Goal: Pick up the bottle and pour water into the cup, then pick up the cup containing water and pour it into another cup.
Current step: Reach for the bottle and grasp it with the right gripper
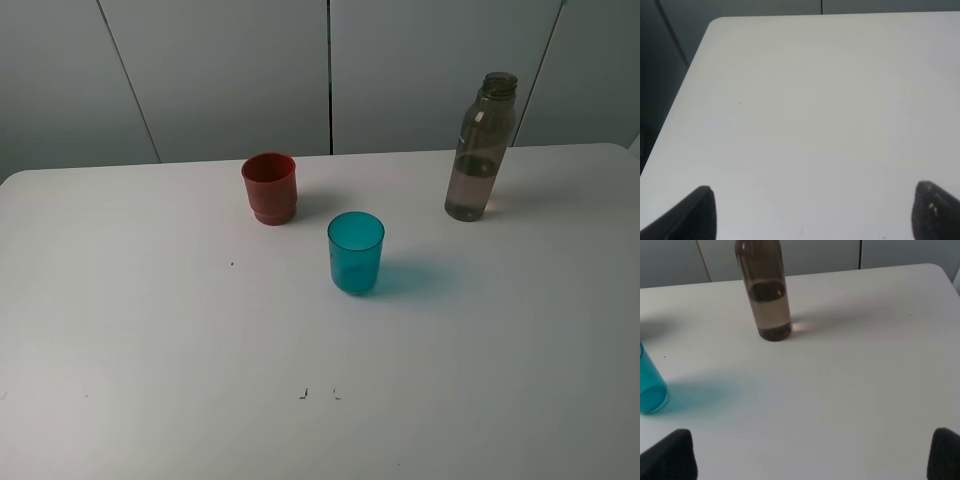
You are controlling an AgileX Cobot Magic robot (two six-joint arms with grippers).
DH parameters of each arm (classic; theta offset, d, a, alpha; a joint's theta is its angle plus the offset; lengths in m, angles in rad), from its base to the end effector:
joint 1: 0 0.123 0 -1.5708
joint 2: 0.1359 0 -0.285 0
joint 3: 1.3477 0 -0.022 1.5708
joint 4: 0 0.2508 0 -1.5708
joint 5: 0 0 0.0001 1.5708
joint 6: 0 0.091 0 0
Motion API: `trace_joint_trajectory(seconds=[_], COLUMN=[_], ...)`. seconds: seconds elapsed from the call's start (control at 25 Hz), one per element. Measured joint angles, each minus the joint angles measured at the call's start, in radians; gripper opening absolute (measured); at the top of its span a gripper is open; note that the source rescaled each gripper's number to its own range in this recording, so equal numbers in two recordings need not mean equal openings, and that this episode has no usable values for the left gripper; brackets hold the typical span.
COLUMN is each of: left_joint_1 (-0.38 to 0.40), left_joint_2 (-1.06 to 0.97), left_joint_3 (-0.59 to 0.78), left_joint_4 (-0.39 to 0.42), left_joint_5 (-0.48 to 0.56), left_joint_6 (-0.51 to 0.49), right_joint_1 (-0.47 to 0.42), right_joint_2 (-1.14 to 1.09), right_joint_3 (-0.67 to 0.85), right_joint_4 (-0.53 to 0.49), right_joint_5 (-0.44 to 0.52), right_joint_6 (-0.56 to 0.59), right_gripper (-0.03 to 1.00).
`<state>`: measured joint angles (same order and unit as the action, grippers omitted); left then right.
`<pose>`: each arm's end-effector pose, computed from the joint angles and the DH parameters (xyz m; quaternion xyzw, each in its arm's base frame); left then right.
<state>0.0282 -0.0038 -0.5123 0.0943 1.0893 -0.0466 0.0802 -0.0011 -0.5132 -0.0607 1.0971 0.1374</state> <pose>-0.0085 0.0074 0.2787 -0.0349 0.8548 0.0423 0.5160 -0.0077 -0.0056 0.2781 0.0265 0.8581 0.0255 0.5121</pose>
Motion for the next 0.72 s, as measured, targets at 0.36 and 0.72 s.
trace_joint_trajectory(seconds=[0.36, 0.72], left_joint_1=[0.000, 0.000], left_joint_2=[0.000, 0.000], left_joint_3=[0.000, 0.000], left_joint_4=[0.000, 0.000], left_joint_5=[0.000, 0.000], left_joint_6=[0.000, 0.000], right_joint_1=[0.000, 0.000], right_joint_2=[0.000, 0.000], right_joint_3=[0.000, 0.000], right_joint_4=[0.000, 0.011], right_joint_5=[0.000, 0.000], right_joint_6=[0.000, 0.000], right_gripper=[1.00, 1.00])
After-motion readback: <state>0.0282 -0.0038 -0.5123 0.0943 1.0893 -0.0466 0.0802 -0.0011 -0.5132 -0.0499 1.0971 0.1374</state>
